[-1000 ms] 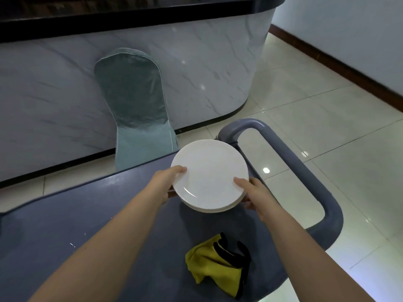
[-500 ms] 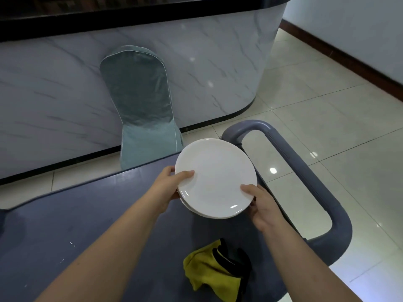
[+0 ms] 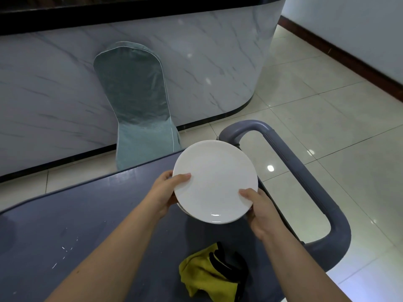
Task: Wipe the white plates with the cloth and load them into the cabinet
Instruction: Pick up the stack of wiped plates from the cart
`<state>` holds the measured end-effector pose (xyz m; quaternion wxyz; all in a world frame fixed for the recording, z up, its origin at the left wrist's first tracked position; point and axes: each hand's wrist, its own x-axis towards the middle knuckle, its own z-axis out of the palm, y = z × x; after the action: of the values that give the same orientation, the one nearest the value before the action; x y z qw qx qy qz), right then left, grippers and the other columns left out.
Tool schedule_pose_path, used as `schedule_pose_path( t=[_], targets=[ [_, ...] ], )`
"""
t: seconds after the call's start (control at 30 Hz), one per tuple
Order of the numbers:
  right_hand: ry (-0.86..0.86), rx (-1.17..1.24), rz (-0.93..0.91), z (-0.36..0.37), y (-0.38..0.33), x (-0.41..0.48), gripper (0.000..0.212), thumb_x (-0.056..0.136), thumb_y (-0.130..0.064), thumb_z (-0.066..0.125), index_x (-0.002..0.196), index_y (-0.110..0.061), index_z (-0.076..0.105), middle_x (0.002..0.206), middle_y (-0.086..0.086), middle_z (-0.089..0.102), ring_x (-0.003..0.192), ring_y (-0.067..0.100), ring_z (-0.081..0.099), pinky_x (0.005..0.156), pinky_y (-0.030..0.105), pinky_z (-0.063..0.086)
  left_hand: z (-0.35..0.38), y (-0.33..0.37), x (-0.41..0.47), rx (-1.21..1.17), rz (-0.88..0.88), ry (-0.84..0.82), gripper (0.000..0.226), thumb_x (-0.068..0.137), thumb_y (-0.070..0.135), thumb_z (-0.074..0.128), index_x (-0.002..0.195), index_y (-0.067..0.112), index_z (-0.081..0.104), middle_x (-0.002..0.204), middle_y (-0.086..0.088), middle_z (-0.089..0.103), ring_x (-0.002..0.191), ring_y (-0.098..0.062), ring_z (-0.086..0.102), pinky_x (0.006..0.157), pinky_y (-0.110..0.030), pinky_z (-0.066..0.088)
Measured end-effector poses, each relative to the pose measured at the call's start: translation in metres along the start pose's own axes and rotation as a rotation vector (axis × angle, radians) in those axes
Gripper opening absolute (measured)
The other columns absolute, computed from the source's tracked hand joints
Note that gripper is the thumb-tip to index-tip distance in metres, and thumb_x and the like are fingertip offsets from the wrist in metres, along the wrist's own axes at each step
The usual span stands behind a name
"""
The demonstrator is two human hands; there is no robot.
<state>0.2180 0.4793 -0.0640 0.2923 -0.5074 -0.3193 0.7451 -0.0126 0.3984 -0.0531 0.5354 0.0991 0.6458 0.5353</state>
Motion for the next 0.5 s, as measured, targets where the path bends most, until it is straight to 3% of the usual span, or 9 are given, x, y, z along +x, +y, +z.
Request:
schedule_pose_path(
  t=[0.13,0.23,0.3,0.4,0.5],
  targets=[
    [0.001,0.007,-0.018,0.001,-0.001,-0.007,0.035,0.086,-0.007,0.063,0.121,-0.012,0.06,0.112,0.009,0.071,0.106,0.029,0.066,0.089,0.041,0.053,0.001,0.0,0.0,-0.015,0.0,-0.007,0.038,0.082,0.02,0.074,0.114,0.006,0.061,0.101,-0.014,0.073,0.076,-0.025,0.072,0.056,-0.031,0.055],
    [-0.014,-0.015,-0.07,0.002,-0.01,-0.014,0.03,0.086,-0.004,0.063,0.115,-0.012,0.063,0.108,0.007,0.073,0.096,0.021,0.07,0.072,0.029,0.056,0.001,0.002,-0.003,-0.033,0.007,-0.028,0.04,0.081,0.021,0.073,0.116,0.007,0.061,0.108,-0.016,0.072,0.082,-0.028,0.071,0.059,-0.033,0.055],
    [-0.019,-0.024,-0.117,0.005,-0.02,-0.021,0.031,0.085,-0.004,0.064,0.115,-0.01,0.063,0.107,0.007,0.073,0.094,0.019,0.07,0.066,0.022,0.054,0.003,0.006,-0.008,-0.06,0.013,-0.044,0.05,0.076,0.025,0.076,0.12,0.008,0.06,0.11,-0.015,0.071,0.093,-0.032,0.07,0.067,-0.038,0.057],
    [-0.037,-0.051,-0.184,0.014,-0.038,-0.034,0.036,0.085,-0.008,0.065,0.12,-0.013,0.058,0.11,0.005,0.072,0.101,0.021,0.068,0.072,0.026,0.054,0.002,0.013,-0.026,-0.126,0.04,-0.071,0.061,0.067,0.031,0.075,0.123,0.01,0.06,0.113,-0.013,0.071,0.106,-0.035,0.067,0.091,-0.049,0.054],
    [-0.111,-0.097,-0.239,0.03,-0.05,-0.052,0.041,0.085,-0.014,0.067,0.124,-0.019,0.054,0.107,-0.003,0.072,0.097,0.018,0.069,0.071,0.027,0.055,-0.007,0.016,-0.056,-0.179,0.126,-0.046,0.057,0.07,0.029,0.072,0.123,0.013,0.061,0.114,-0.012,0.071,0.107,-0.035,0.066,0.097,-0.054,0.049]
  ],
)
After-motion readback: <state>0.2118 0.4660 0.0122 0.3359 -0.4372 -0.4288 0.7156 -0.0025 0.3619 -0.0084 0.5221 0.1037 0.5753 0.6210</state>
